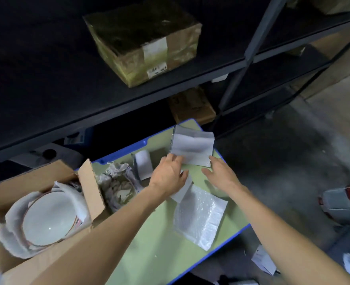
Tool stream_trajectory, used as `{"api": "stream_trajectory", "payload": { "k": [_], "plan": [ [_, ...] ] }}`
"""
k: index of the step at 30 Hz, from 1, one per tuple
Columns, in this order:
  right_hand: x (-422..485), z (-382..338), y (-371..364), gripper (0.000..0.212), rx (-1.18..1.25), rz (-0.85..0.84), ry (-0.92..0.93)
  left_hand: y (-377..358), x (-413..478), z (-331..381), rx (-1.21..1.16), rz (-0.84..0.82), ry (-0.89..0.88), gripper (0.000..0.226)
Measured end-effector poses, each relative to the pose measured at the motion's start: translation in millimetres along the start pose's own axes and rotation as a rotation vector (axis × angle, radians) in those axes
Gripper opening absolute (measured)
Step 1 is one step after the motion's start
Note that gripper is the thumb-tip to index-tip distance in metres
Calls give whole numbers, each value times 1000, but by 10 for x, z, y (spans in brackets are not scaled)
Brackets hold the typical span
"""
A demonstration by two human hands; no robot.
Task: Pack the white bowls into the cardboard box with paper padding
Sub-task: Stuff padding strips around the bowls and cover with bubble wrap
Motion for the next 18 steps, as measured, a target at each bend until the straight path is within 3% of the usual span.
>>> {"api": "stream_trajectory", "payload": {
  "k": [3,8,12,18],
  "plan": [
    [262,76,82,41,100,-22,-94,8,319,-75,-9,-32,89,53],
    [571,171,2,34,237,-41,-174,-61,905,-345,-24,-93,239,61],
    [644,167,-64,12,541,2,-243,-124,1095,-539,-173,-60,384,56],
    [553,46,138,12,730,71,-200,14,1106,-456,-403,50,342,58]
  ]
}}
Point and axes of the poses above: each hand's wrist, its own x-axis towards the middle knuckle, its own y-axis out of the back of the hand, z = x × y, the point moved 6 cm from there along x, towards the middle knuckle, and after that the axes turned 6 degrees about -x, right-handed, at the moved point
